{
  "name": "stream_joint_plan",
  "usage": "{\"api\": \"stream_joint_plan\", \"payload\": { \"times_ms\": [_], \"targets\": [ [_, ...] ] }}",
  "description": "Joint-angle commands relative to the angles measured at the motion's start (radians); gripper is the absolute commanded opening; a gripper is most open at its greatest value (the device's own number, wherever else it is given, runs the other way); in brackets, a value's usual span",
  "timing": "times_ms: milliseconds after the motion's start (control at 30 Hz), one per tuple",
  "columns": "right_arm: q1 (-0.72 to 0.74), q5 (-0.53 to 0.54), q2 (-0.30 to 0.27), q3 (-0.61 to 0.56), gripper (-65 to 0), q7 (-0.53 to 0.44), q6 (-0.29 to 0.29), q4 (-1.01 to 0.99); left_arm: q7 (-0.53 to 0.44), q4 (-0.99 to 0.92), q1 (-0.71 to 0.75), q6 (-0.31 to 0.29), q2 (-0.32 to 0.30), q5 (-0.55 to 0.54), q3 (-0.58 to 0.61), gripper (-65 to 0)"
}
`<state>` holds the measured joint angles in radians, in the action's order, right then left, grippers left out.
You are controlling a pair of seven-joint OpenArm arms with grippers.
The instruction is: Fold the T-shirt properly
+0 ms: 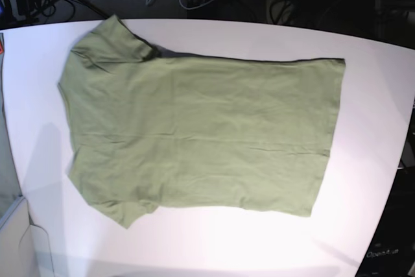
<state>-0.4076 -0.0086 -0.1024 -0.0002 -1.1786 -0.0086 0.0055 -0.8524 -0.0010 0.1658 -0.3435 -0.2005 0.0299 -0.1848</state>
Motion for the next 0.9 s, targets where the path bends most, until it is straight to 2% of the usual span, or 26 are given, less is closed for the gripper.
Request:
{"api": "stream_joint_plan", "payload": {
  "times_ms": [0, 233, 333, 400, 633, 867],
  "targets": [
    [-0.015, 0.008, -0.004, 0.001, -65.0, -0.025, 0.003, -0.003, -0.021, 0.001, 0.007, -0.002, -0.007, -0.002, 0.001, -64.4],
    [-0.014, 0.009, -0.004, 0.002, -65.0, -0.031, 0.003, -0.003, -0.035, 0.001, 0.028, -0.002, -0.007, 0.002, 0.001, -64.4],
    [-0.015, 0.009, -0.004, 0.004, -65.0, -0.036, 0.003, -0.002, -0.136, 0.001, 0.07, -0.002, -0.006, 0.006, 0.001, -64.4],
    [-0.018, 0.009, -0.004, 0.004, -65.0, -0.065, 0.003, -0.002, -0.233, 0.001, 0.099, -0.004, -0.006, 0.006, 0.001, -64.4],
    [-0.06, 0.009, -0.004, 0.006, -65.0, -0.177, 0.003, -0.003, -0.468, 0.001, 0.133, -0.012, 0.005, 0.0, 0.001, -64.4],
    [-0.092, 0.011, -0.018, 0.007, -65.0, -0.18, 0.003, 0.001, -0.468, 0.001, 0.097, -0.016, 0.002, 0.0, -0.005, -64.4]
  ]
}}
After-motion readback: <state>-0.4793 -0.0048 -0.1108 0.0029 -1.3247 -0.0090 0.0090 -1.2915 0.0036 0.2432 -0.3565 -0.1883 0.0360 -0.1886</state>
